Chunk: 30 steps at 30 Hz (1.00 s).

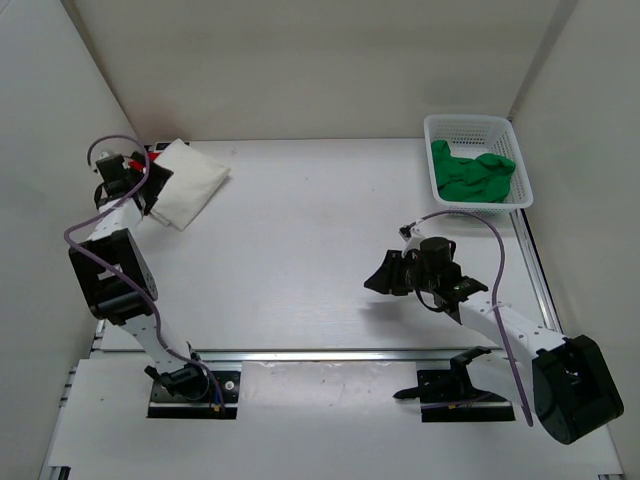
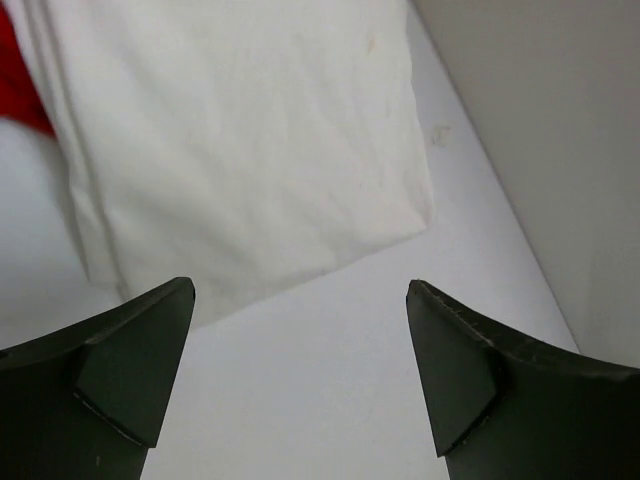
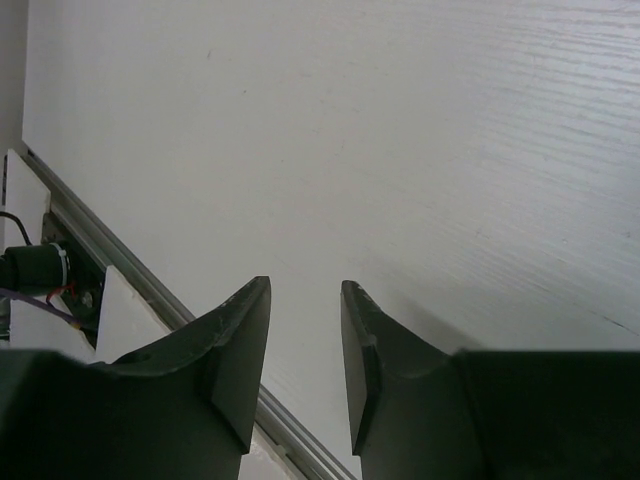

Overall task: Fold and stack the t-shirts
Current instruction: Put the neatly folded tshirt into the corner of the board with the left arm, then grab crumpled tshirt from bin with the right arm

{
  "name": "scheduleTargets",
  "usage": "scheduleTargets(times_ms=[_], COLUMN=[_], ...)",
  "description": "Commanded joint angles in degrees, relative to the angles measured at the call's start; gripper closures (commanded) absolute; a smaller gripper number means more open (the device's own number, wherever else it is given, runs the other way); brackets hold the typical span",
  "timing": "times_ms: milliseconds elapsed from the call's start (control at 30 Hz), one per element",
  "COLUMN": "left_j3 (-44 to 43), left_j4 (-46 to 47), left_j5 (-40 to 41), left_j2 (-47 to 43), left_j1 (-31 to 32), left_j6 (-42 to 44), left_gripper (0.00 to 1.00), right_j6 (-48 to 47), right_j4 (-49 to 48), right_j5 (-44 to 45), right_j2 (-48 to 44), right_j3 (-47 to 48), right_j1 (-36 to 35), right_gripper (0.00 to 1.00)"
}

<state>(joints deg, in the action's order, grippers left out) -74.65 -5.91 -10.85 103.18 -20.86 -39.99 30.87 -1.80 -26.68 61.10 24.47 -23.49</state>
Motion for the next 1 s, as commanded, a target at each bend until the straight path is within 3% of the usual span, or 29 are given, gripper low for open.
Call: scheduleTargets(times_ms=[0, 67, 200, 233, 300, 367, 500, 633, 767, 900, 967], left_j3=[5.37, 13.95, 18.21, 19.79, 20.86, 20.69, 19.11, 23.58, 31.66, 37.64, 38.18], left_j4=[2.57, 4.49, 5.29, 5.21, 6.70, 5.92, 2.75, 8.52, 14.16, 20.23, 20.41], left_j5=[-0.58, 5.01, 5.67, 5.32, 5.05, 5.93, 6.28, 2.51, 0.66, -1.62, -1.90], left_j2=[-7.62, -14.96, -20.02, -20.64, -21.96, -21.88, -18.81, -18.71, -19.50, -18.45, -17.40], left_j1=[1.09, -1.01, 0.03, 2.21, 10.36, 18.87, 41.90, 57.39, 66.03, 71.13, 73.67], left_j6=[-1.93, -2.81, -2.73, -2.29, -0.45, 2.35, 5.53, 5.09, 4.22, 1.50, 1.23], left_gripper=[0.01, 0.01, 0.01, 0.01, 0.01, 0.01, 0.01, 0.01, 0.02, 0.02, 0.02], right_j6=[-0.20, 0.67, 2.00, 1.74, 0.51, -0.81, -5.38, -4.95, -10.11, -12.85, -13.11], right_j4=[-2.15, -2.41, -3.99, -4.17, -3.56, -1.29, 4.16, 7.68, 14.62, 20.26, 22.71], right_j5=[-0.48, 0.39, 3.29, 4.95, 7.06, 9.09, 19.01, 22.10, 28.07, 31.25, 30.81], right_j2=[0.24, 0.24, 1.29, 2.95, 6.39, 11.73, 18.87, 28.35, 37.76, 47.42, 51.04], right_j3=[-0.65, -0.21, 1.62, 2.59, 8.72, 16.26, 32.73, 45.72, 58.29, 67.09, 70.34], right_j1=[-0.42, -0.51, -1.38, -1.30, -1.04, 0.45, 7.21, 19.75, 28.48, 34.19, 36.31], right_gripper=[0.67, 0.64, 0.63, 0.67, 0.80, 0.99, 1.00, 1.00, 0.93, 0.63, 0.57])
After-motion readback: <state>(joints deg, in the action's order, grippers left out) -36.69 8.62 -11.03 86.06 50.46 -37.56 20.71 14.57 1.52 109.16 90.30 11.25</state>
